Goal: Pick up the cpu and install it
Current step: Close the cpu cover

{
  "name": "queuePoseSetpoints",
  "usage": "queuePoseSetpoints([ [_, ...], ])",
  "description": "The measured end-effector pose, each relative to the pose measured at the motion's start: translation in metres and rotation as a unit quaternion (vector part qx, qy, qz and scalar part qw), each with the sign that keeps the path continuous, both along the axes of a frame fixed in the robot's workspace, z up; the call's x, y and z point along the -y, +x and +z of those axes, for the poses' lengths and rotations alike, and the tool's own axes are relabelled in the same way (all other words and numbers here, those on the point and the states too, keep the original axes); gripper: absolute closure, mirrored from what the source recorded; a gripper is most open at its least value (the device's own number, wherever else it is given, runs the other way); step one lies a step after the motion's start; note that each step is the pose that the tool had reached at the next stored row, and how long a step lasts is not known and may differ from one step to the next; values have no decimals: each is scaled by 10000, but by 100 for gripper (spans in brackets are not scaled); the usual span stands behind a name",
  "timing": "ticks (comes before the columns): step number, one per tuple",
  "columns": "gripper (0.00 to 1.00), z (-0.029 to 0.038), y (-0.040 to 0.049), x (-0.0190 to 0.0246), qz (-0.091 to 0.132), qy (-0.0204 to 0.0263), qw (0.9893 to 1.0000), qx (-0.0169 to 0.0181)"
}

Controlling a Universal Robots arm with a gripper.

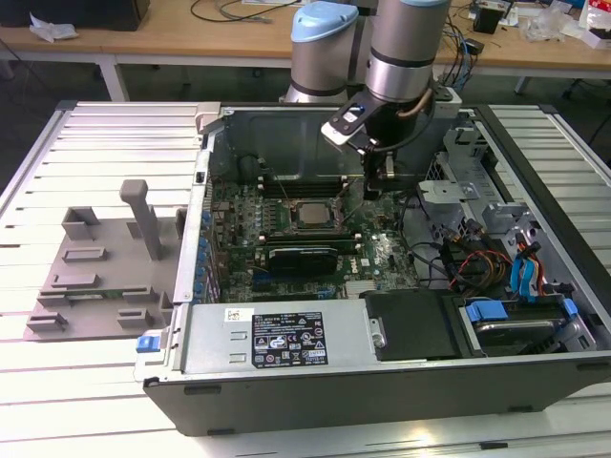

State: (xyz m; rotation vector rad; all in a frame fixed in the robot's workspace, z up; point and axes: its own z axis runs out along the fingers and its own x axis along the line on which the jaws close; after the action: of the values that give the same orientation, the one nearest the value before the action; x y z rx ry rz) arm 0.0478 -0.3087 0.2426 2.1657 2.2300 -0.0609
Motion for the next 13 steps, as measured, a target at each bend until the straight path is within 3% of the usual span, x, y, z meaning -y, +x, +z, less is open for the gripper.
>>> queuePoseSetpoints([
  [13, 89, 0, -283, 0, 0, 0, 10000, 0],
])
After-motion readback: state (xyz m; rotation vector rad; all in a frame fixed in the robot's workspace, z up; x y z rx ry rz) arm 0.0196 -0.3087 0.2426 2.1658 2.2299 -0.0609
